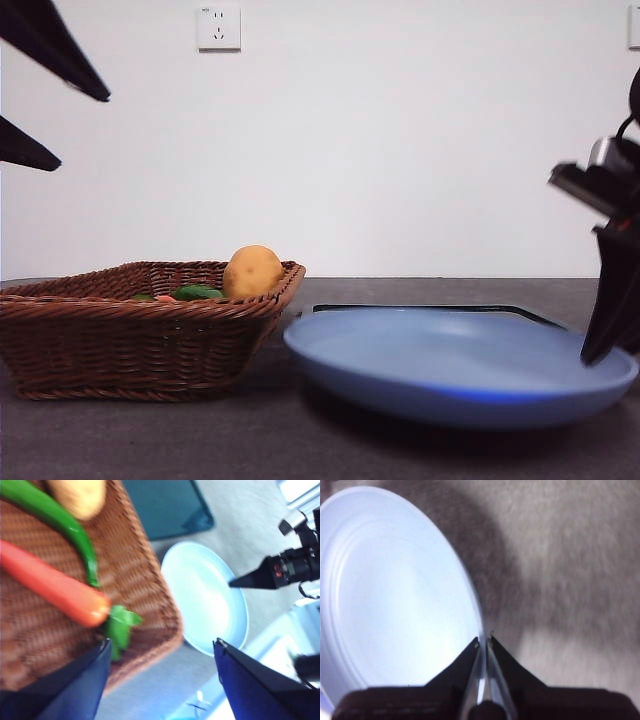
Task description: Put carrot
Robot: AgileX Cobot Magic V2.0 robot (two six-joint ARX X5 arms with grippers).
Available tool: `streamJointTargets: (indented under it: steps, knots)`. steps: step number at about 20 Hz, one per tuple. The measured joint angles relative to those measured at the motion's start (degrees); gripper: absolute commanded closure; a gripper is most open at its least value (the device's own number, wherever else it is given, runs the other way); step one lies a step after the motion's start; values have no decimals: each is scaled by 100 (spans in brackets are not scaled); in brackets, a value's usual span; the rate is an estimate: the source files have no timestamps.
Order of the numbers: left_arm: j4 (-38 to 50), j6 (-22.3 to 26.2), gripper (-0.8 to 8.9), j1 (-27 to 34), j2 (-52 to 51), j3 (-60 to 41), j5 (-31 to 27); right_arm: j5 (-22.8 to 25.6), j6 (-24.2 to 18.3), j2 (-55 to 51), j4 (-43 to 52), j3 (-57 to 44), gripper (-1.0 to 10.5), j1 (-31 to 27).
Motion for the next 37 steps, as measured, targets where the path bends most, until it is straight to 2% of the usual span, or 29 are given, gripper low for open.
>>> streamJointTargets:
  steps: [2,6,11,15,18,22,28,29,33,37]
  knots:
    - [20,-249,446,-203,0,0,-197,2,-20,-476,-293,0,943,0]
    - [319,-1095,450,-649,166,39,-1248,7,-103,-1443,-844,0,943,0]
    - [31,-1473,451,-776,1558,702,-1657,7,-109,-2225,-933,0,943,0]
    - [-533,-1515,451,-785,2992,1637,-1729,9,-131,-2341,-944,0,943,0]
    - [-944,-1519,451,-785,3797,2334,-2011,9,-177,-2343,-951,0,943,0]
    - [-1233,-1519,451,-811,4352,2859,-2315,13,-284,-2343,-951,0,943,0]
    - [-1456,-1523,454,-820,4804,2865,-2461,63,-374,-2343,-949,0,943,0]
    - [-1410,-1523,482,-822,4800,2865,-2476,133,-387,-2343,-946,0,943,0]
    - [-1292,-1445,690,-861,4798,2865,-2474,197,-391,-2343,-946,0,943,0]
    - [-1025,-1014,714,-896,4798,2865,-2452,199,-391,-2343,-946,0,943,0]
